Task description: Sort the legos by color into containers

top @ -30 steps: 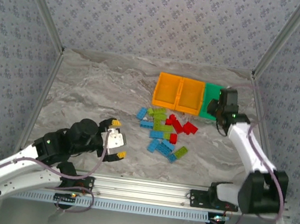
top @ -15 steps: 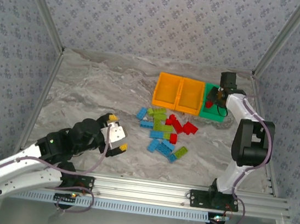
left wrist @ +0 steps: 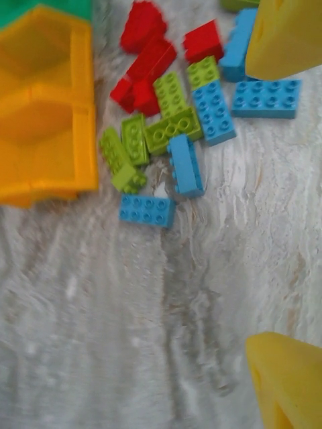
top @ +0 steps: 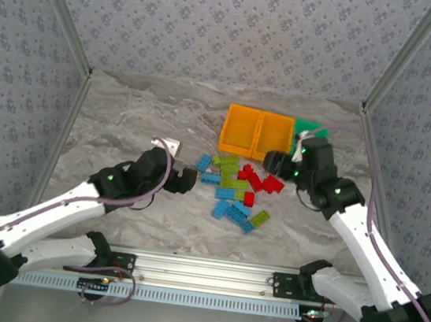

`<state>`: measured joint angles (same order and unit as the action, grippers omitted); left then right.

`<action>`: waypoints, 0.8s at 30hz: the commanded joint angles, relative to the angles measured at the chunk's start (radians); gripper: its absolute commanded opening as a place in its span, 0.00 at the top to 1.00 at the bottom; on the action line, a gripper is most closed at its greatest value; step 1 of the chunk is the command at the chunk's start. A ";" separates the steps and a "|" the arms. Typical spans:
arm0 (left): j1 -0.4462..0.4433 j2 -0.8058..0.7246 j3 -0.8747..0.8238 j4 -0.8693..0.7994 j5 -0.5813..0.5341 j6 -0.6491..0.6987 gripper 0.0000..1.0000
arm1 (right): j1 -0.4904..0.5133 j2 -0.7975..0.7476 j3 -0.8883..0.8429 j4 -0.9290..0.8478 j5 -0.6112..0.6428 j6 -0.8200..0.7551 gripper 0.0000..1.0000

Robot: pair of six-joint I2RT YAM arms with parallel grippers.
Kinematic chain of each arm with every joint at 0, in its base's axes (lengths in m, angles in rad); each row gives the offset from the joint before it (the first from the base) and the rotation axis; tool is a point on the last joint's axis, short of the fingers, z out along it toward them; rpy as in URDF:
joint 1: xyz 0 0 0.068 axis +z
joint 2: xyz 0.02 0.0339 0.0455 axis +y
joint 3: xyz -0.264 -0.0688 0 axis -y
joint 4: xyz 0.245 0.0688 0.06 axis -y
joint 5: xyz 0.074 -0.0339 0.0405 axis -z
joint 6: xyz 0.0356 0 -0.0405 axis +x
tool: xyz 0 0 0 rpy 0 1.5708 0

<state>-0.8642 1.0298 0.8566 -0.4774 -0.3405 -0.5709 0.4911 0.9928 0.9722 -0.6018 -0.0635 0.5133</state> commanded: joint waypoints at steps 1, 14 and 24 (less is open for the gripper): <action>0.062 0.118 0.022 0.014 0.073 -0.382 0.04 | 0.152 0.010 -0.057 -0.187 -0.016 0.067 0.28; 0.136 0.746 0.367 0.019 0.112 -0.142 0.09 | 0.295 -0.061 -0.104 -0.241 0.118 0.201 0.23; 0.182 0.905 0.423 0.078 0.220 0.006 0.36 | 0.297 -0.134 -0.137 -0.292 0.139 0.261 0.19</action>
<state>-0.6785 1.9110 1.2507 -0.4026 -0.1547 -0.6346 0.7799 0.8654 0.8383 -0.8520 0.0460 0.7372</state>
